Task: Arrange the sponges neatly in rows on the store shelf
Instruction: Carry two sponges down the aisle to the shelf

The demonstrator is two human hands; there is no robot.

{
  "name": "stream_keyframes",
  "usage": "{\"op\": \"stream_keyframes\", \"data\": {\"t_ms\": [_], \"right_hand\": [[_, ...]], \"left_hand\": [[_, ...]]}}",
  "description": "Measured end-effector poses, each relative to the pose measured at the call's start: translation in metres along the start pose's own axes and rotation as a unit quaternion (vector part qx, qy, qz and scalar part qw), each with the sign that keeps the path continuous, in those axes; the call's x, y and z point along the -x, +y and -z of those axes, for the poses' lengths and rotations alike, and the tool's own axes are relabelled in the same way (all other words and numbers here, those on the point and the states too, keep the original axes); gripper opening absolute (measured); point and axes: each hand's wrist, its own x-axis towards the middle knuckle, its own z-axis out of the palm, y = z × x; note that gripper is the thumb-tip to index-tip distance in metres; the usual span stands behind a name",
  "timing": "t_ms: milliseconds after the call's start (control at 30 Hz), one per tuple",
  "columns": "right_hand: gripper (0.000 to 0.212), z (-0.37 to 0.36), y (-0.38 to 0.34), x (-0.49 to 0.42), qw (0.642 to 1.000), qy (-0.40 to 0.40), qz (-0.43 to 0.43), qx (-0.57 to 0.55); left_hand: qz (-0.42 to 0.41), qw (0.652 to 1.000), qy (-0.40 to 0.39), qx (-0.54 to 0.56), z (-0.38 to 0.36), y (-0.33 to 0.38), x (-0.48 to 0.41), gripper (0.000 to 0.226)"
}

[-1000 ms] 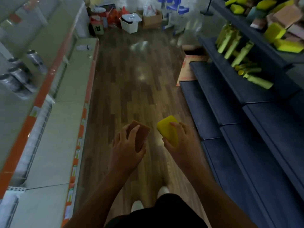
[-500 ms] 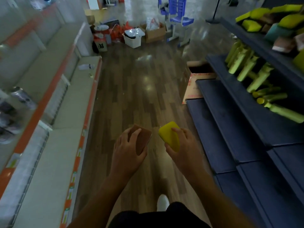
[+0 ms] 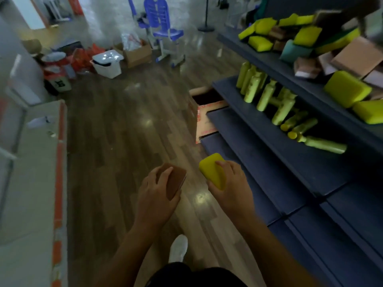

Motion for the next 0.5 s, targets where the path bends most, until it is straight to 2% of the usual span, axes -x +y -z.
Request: {"op": "stream_keyframes", "data": {"t_ms": [67,200,267,500], "right_hand": [[0.067,0.003,-0.002,-0.021,0.999,0.036,-0.012,0.007],[0.065,0.021,0.004,-0.056,0.993,0.108,-0.05,0.029],[0.06,0.034,0.016,-0.067,0.983,0.151,-0.093,0.04],[0.061,0.096,0.062,-0.034,0.919,0.279,-0.26,0.095]], "left_hand": [[-0.034,0.999,-0.023,0.006,-0.001,0.002,-0.036,0.066],[-0.104,0.993,-0.06,0.018,-0.007,0.023,-0.107,0.068],[-0.159,0.983,-0.089,0.037,-0.018,0.045,-0.139,0.071],[-0.361,0.911,-0.186,0.077,-0.081,0.154,-0.178,0.069]]}}
